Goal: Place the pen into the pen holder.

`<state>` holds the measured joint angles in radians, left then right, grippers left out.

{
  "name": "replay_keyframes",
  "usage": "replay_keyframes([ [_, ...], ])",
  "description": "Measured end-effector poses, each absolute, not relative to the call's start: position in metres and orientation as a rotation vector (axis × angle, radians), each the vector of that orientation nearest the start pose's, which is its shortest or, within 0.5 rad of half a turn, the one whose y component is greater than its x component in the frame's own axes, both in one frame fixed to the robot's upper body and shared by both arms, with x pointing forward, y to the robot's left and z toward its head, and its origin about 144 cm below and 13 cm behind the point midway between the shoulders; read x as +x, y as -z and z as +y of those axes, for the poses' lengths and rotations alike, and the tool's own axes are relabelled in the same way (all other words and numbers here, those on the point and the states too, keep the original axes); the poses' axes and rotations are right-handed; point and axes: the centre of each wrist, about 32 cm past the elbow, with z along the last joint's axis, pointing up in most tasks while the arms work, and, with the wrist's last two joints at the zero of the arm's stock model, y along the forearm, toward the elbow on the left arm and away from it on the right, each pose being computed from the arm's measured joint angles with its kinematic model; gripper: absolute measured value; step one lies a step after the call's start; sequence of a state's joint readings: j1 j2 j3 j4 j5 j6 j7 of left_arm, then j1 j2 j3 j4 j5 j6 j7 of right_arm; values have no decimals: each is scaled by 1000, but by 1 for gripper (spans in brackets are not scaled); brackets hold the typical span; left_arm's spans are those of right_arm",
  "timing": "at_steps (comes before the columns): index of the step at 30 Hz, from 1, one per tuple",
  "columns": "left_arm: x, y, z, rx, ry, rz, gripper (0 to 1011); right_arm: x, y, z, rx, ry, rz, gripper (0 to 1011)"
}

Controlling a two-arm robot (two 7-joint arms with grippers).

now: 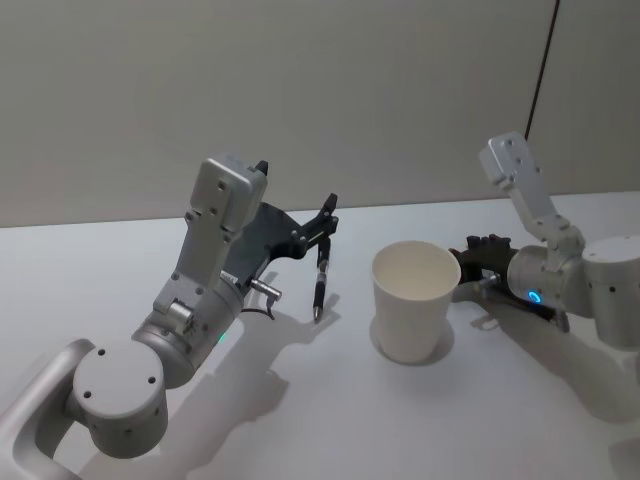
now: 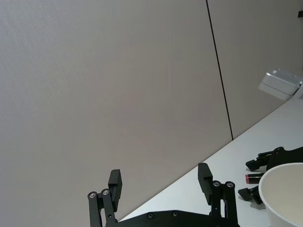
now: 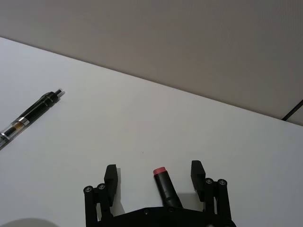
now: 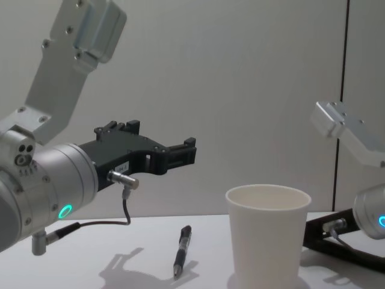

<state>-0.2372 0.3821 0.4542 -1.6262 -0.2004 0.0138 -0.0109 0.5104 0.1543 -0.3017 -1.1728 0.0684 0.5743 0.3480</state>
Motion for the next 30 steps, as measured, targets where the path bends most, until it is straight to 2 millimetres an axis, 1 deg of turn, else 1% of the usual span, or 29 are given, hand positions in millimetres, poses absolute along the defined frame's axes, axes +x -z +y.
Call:
replay_keyframes([
  [30, 492, -1204, 198, 61, -1124, -268, 1001, 591, -1197, -206, -513, 1051, 269, 808],
])
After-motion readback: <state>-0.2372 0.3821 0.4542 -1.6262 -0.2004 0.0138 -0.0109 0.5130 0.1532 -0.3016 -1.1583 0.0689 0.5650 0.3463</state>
